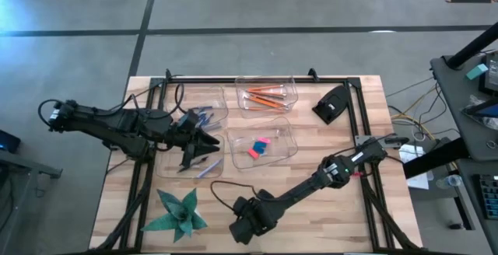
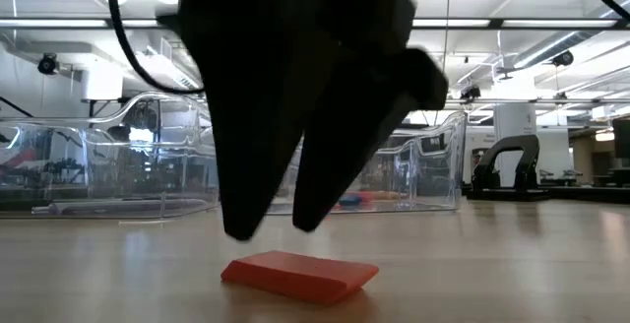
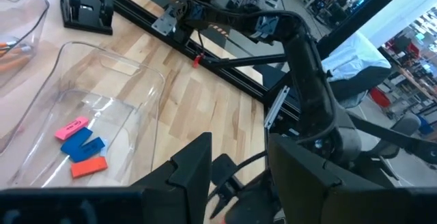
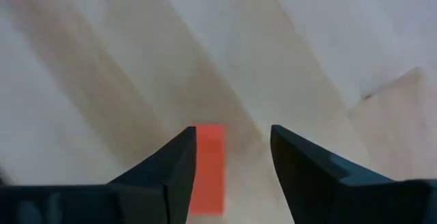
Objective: Sort crayons/erasers/pens/pencils in bins
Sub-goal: Put the orange eraser into the bottom right transparent bin
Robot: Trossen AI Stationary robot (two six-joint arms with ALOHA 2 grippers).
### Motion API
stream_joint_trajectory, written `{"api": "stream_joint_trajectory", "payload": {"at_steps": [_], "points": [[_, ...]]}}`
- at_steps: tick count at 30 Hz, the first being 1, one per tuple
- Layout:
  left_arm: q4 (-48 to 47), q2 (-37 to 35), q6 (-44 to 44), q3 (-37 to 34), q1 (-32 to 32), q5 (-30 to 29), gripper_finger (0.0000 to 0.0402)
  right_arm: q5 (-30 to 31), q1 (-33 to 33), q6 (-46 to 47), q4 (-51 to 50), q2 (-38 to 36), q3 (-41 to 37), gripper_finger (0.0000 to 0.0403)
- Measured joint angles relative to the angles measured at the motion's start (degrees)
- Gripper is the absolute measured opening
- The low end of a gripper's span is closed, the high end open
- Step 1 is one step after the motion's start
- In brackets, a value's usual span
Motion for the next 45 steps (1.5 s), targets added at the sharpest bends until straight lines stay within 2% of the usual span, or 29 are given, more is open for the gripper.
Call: {"api": "stream_joint_trajectory", "payload": {"at_steps": [14,27,31,36,45], "points": [[-0.1,0.0,2.1,0.0,0.1,-0.1,0.013,-2.5,-0.6,0.1,0.0,1.5,0.0,0.0192],[-0.1,0.0,3.3,0.0,0.1,-0.1,0.013,-3.8,-0.5,2.7,0.7,-0.2,0.2,0.0196],[-0.1,0.0,3.0,0.0,0.1,-0.1,0.013,-3.7,0.4,2.7,0.8,-0.8,0.3,0.0196],[-0.1,0.0,3.0,0.0,0.1,-0.1,0.013,-6.5,2.5,2.6,1.1,-0.2,0.1,0.0196],[-0.1,0.0,2.9,0.0,0.1,-0.1,0.013,-2.9,2.4,-0.2,1.2,0.3,-0.7,0.0196]]}}
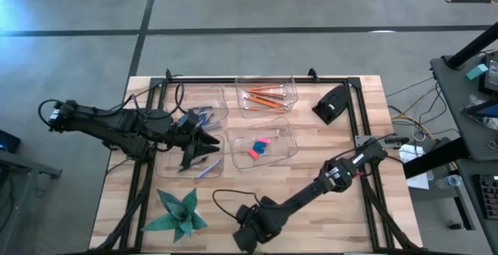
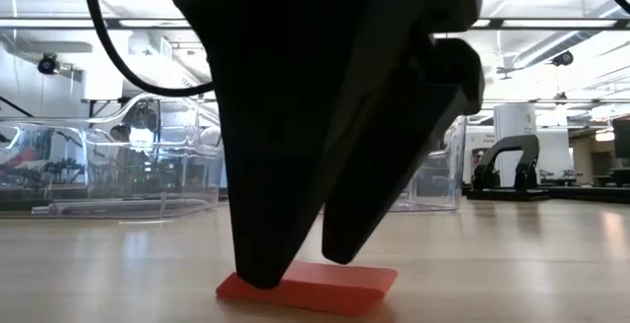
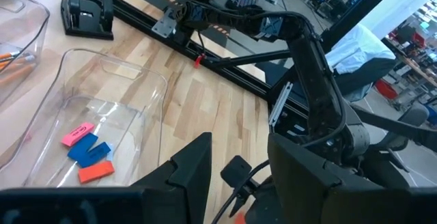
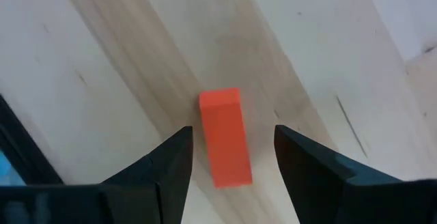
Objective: Sort crayons/erasers/pens/pencils in bins
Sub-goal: Put the orange eraser into the bottom right transparent bin
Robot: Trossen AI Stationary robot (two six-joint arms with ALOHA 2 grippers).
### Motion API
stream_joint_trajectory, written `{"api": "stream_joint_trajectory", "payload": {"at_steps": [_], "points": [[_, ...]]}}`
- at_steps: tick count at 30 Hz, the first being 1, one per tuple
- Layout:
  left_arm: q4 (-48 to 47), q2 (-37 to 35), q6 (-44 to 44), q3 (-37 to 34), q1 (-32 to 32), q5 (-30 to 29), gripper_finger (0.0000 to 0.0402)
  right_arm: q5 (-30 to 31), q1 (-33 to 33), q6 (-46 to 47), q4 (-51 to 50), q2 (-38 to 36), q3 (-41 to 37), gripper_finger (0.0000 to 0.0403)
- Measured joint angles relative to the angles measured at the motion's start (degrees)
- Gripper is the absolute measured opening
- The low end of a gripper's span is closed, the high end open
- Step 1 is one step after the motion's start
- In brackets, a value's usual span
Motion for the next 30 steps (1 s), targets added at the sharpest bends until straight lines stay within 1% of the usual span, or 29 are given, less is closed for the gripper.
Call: {"api": "stream_joint_trajectory", "payload": {"at_steps": [8,11,15,21,24,26,30], "points": [[0.0,0.0,0.0,0.0,0.0,0.0,0.013,0.3,-0.1,-0.2,1.3,-0.1,-2.4,0.0195],[0.0,0.0,-0.1,0.0,0.0,0.0,0.013,-0.2,0.2,-0.2,1.9,-0.3,-4.0,0.0188],[0.0,0.0,-0.1,0.0,0.0,0.0,0.013,-0.3,0.4,0.5,2.7,-0.4,-4.9,0.0158],[0.0,0.0,-0.1,-0.1,0.0,0.0,0.013,-0.5,0.4,0.4,2.6,-0.3,-5.0,0.008],[0.0,0.0,-0.1,-0.1,0.0,0.0,0.013,-0.7,0.4,0.1,2.7,-0.3,-5.0,0.0051],[0.0,0.0,-0.1,-0.2,0.0,-0.1,0.013,-0.9,0.4,0.0,2.7,-0.3,-5.0,0.0046],[0.0,0.0,-0.1,-0.9,0.0,-0.1,0.013,-1.1,0.4,-0.2,1.5,-0.4,-3.9,0.005]]}}
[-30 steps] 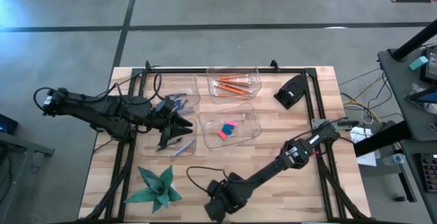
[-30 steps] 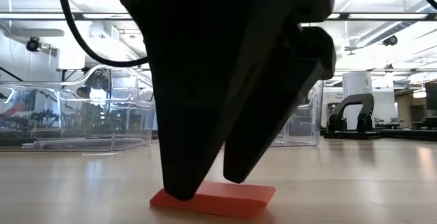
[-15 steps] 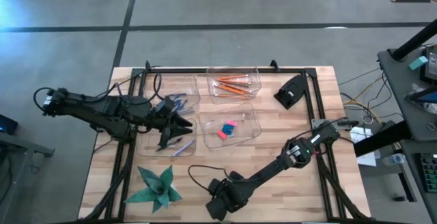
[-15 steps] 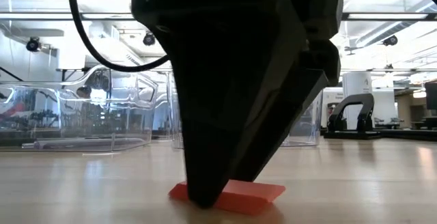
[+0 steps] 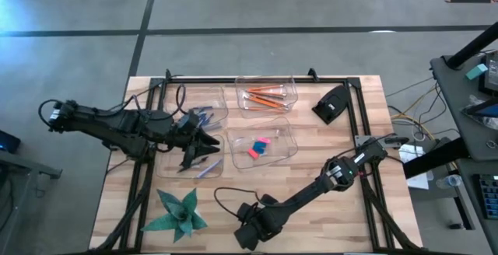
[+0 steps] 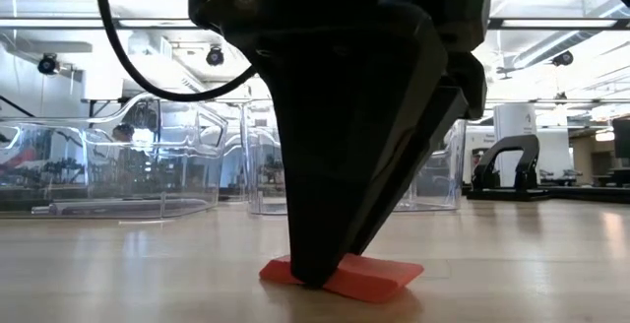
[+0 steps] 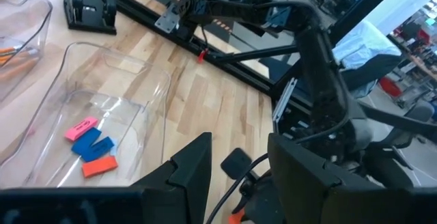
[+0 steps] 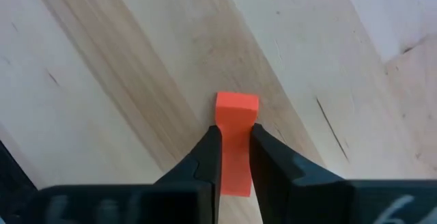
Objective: Sort crayons/erasers/pens/pencils in bins
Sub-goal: Put the orange eraser into the bottom right transparent bin
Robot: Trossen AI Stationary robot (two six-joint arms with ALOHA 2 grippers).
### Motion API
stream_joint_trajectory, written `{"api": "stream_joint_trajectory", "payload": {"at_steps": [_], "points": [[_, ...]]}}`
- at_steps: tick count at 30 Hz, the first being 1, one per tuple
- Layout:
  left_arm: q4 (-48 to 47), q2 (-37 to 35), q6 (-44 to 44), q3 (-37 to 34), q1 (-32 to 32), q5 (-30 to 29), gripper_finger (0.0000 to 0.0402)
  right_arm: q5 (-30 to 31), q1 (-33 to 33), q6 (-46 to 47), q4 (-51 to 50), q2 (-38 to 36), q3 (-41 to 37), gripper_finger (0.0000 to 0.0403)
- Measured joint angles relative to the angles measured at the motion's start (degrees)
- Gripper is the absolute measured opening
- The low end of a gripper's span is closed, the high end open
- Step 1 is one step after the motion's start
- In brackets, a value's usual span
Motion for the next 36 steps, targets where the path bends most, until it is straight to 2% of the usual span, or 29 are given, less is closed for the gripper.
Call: {"api": "stream_joint_trajectory", "payload": {"at_steps": [8,20,27,33,36], "points": [[0.1,0.0,-4.5,-3.5,0.0,0.0,0.013,-2.3,0.5,-3.6,-2.3,-0.3,4.4,0.0051],[0.8,-0.8,-4.2,-2.3,0.0,-0.1,0.013,-0.5,-0.3,-7.8,-6.1,-5.0,4.8,0.0052],[1.2,-0.7,-4.3,-2.3,0.0,-0.1,0.013,5.4,-2.0,-11.9,-10.0,-10.5,4.8,0.0052],[4.4,-0.8,-3.9,-2.3,0.0,-0.1,0.013,13.5,-5.4,-15.9,-15.8,-15.9,4.8,0.0052],[6.7,-1.1,-2.2,-2.3,0.0,-0.1,0.013,14.7,-7.9,-19.9,-19.2,-17.7,4.8,0.0052]]}}
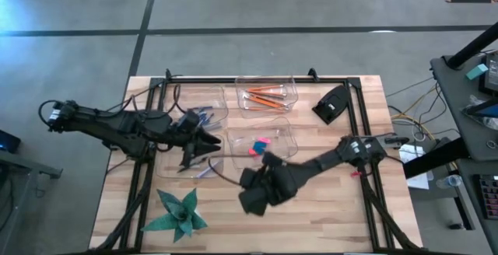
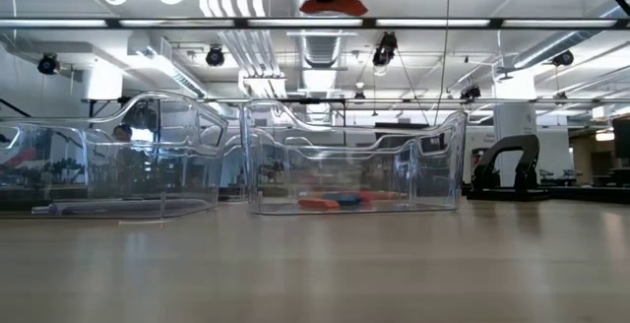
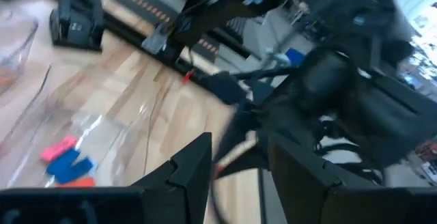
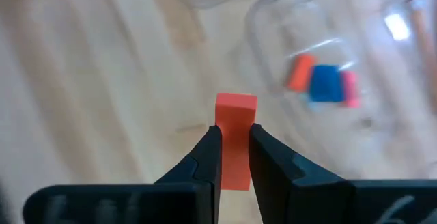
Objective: Sort crayons/erasers/pens/pencils in bins
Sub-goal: Put the orange eraser into the bottom right transparent bin
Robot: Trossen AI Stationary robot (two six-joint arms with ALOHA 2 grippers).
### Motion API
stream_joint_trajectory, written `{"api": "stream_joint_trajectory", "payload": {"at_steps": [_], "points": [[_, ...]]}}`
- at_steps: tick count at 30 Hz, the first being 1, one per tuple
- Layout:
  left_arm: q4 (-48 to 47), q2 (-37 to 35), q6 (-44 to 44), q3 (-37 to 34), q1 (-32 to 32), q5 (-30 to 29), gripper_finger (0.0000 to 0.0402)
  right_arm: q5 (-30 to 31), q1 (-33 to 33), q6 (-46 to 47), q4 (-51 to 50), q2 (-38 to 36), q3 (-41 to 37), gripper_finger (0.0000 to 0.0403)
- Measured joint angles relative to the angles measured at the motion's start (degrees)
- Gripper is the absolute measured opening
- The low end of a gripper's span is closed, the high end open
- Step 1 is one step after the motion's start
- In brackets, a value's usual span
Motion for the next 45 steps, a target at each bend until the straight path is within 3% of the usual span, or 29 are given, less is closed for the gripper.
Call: {"api": "stream_joint_trajectory", "payload": {"at_steps": [12,17,20,28,35,45], "points": [[2.9,-2.4,5.6,0.8,0.0,-0.2,0.013,0.0,-13.4,-18.0,-3.0,-1.1,-1.1,0.0052],[2.8,-4.1,7.3,0.7,0.0,-1.1,0.013,-0.6,-19.1,-20.6,-1.8,-1.1,-5.1,0.0052],[2.7,-4.5,7.4,0.6,0.0,-1.3,0.013,-4.3,-21.3,-22.0,2.0,-1.1,-9.4,0.0052],[2.6,-4.8,10.1,0.5,0.0,-1.3,0.013,-11.9,-21.3,-22.5,13.6,-2.1,-21.7,0.0052],[2.6,-5.7,11.8,0.5,0.0,-1.4,0.013,-12.6,-21.5,-22.2,23.6,-2.9,-29.5,0.0052],[2.7,-7.3,11.7,0.5,0.0,-2.5,0.013,-15.4,-21.5,-22.1,29.5,-3.5,-34.1,0.0052]]}}
